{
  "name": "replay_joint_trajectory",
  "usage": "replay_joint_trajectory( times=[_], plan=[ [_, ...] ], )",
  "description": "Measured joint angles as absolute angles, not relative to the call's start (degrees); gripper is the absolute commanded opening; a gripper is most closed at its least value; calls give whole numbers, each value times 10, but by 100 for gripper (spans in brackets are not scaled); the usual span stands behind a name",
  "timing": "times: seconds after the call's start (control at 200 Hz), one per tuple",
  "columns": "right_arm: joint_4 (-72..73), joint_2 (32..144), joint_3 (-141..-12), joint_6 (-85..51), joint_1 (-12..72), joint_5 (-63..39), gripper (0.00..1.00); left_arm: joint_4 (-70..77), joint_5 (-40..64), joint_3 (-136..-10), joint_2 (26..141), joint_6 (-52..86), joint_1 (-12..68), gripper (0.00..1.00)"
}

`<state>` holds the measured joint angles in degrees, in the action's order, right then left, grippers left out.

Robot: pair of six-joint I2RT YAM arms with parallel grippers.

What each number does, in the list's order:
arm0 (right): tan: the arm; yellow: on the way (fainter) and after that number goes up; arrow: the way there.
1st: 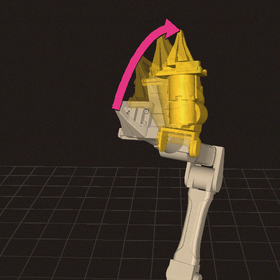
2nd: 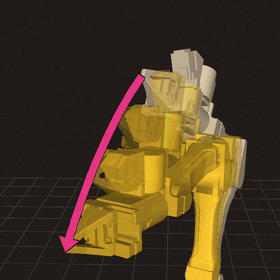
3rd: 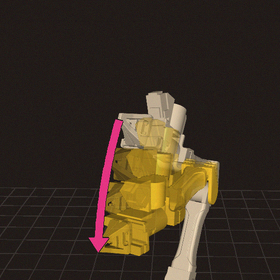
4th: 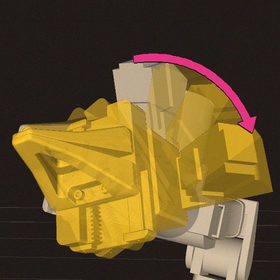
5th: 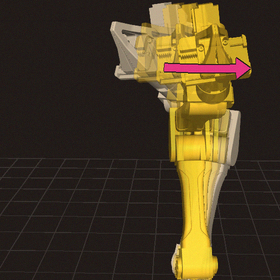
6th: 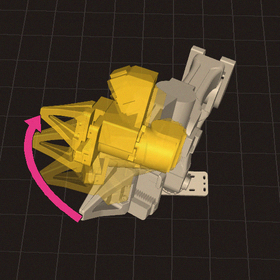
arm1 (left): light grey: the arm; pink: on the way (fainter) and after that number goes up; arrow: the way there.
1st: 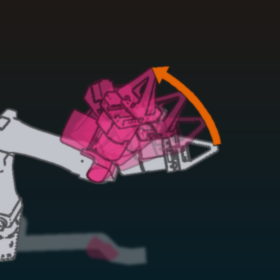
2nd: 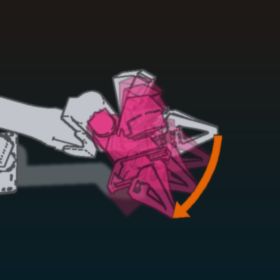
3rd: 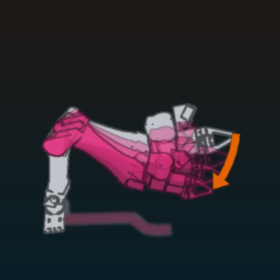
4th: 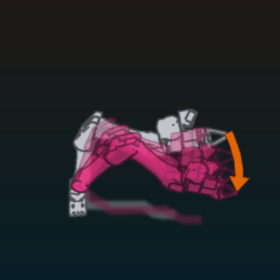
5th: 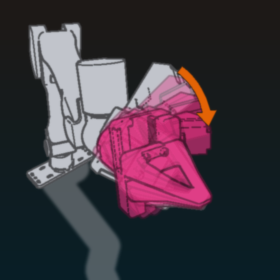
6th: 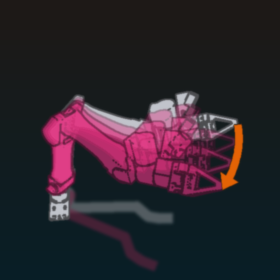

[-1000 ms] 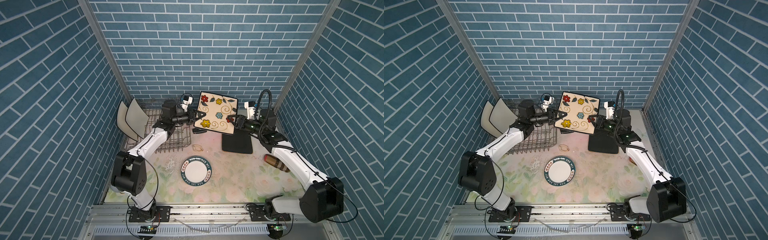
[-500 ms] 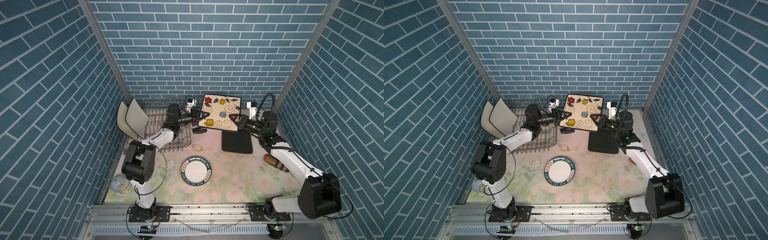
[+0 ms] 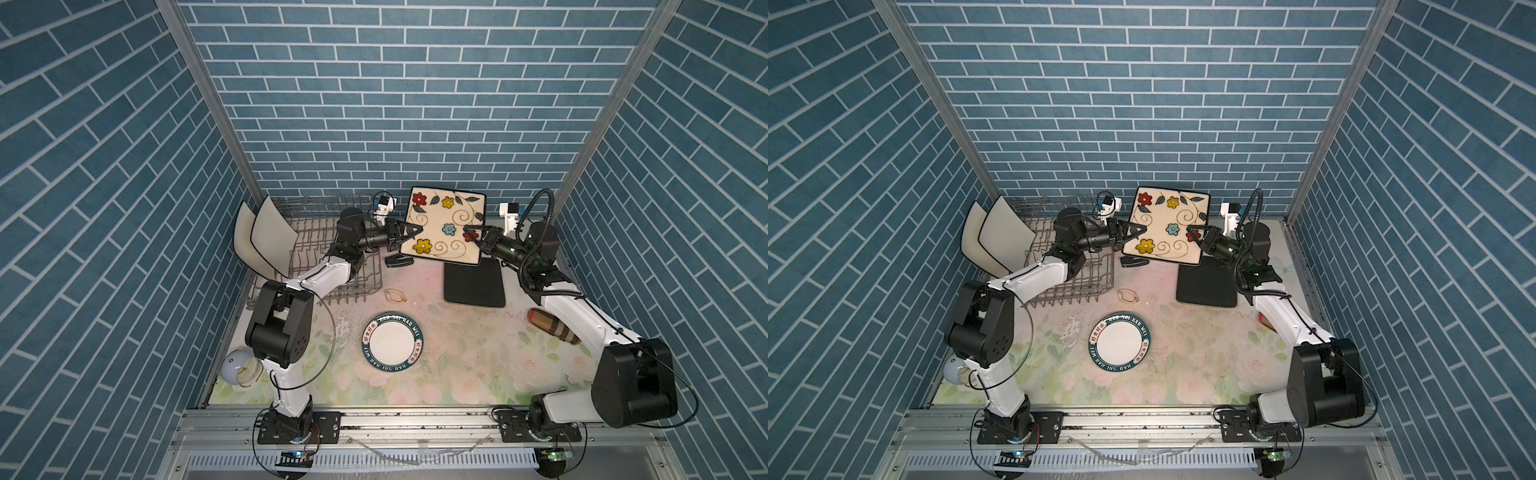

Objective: Unload the plates from the dish rack
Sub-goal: Place a plate on the plate.

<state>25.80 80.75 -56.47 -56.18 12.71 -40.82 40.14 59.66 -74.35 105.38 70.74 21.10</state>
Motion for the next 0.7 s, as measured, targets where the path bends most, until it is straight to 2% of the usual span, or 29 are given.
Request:
replay_joint_trajectory(
  times=[0.235,0.325,0.485,0.7],
  plan=[
    [263,825,-565,-592,118,-429,4,364,595,-748,1056,689,211,0],
    [266,831,-565,-602,112,-440,0,341,595,-753,1056,676,212,6],
    [279,849,-565,-621,100,-464,0,283,590,-772,1056,636,215,22],
    [311,879,-566,-654,84,-492,0,215,587,-787,1056,597,222,28]
  ],
)
